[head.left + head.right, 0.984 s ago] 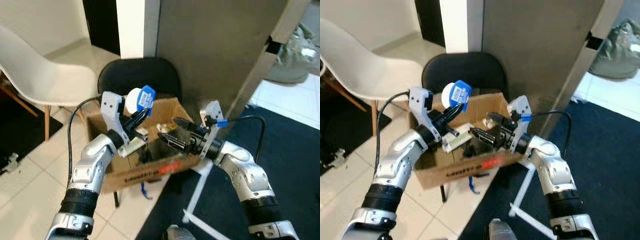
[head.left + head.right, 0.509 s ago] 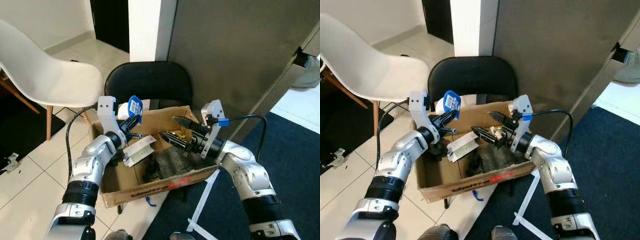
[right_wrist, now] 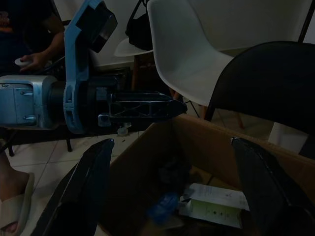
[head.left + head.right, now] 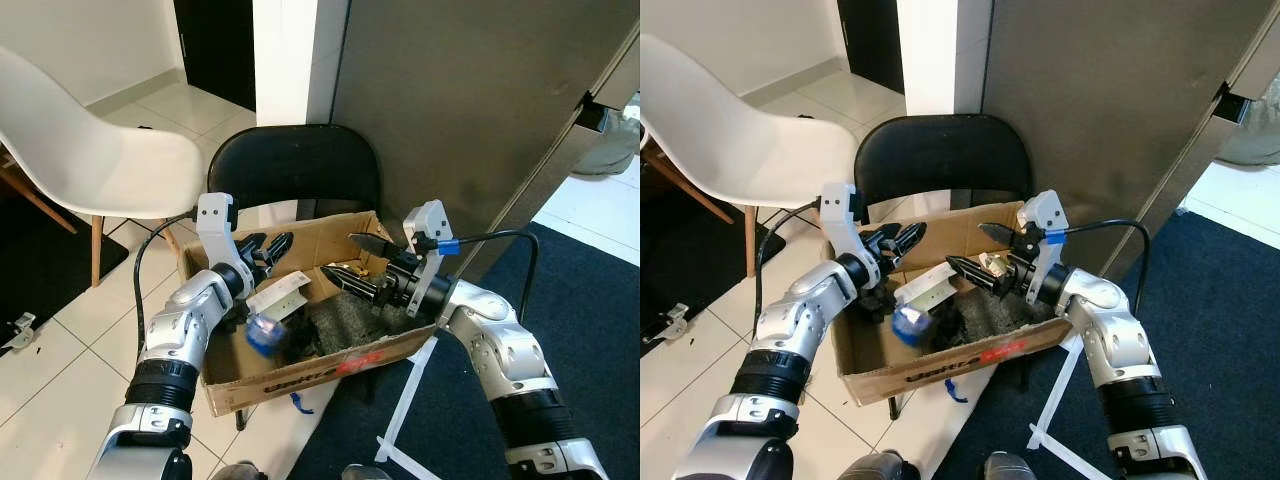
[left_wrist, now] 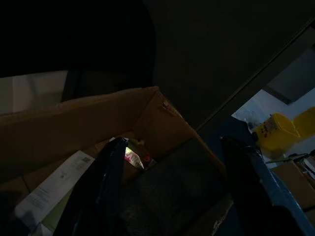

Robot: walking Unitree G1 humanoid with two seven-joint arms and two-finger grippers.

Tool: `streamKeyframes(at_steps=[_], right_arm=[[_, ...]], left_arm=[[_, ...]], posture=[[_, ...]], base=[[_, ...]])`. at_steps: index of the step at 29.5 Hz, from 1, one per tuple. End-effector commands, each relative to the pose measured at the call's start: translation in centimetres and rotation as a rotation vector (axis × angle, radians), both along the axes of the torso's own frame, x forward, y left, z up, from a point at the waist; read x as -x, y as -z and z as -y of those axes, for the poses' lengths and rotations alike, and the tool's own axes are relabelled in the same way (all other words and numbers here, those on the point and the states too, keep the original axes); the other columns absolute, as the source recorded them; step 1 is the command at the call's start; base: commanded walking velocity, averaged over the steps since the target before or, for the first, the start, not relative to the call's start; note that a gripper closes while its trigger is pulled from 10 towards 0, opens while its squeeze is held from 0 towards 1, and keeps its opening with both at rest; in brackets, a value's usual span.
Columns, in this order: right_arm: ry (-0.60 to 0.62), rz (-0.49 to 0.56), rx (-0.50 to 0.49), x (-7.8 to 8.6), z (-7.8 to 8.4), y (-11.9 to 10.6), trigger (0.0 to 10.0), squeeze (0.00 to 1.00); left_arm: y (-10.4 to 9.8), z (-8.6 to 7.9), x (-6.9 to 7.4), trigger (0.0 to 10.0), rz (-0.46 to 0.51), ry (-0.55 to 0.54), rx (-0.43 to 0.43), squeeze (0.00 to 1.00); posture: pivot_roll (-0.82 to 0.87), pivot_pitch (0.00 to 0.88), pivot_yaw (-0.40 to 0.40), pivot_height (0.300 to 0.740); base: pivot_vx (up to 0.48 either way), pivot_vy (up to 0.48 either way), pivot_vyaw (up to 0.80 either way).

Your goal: Picking trash to rubbish bin

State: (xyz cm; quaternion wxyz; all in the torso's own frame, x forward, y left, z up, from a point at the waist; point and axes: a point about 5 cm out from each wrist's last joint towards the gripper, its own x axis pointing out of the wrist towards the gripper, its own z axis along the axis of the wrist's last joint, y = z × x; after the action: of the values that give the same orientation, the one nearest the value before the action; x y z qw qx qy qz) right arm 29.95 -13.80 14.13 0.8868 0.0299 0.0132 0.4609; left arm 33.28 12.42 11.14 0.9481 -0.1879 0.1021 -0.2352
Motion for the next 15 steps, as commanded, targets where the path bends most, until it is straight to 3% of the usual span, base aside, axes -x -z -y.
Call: streamKeyframes(at_steps=[1,15], right_arm=[[0.0,0.002,0.008,0.0,0.2,0.1,10.0,0.0],[0.017,-0.006,-0.024,0.0,0.3,0.0,10.0,0.0]], left_arm=[[-0.5,0.4,-0.1,10.0,0.043,0.015,-0.026,0.0],[-3.4,1.8,0.4,10.0,0.292,0.089,-0.087,0.0]], posture=[[-0.07,0.0,-0.034,0.74],[-0.08,0.0,-0.031,0.74]], base=[[0.0,0.0,0.0],[0.0,0.0,0.0]])
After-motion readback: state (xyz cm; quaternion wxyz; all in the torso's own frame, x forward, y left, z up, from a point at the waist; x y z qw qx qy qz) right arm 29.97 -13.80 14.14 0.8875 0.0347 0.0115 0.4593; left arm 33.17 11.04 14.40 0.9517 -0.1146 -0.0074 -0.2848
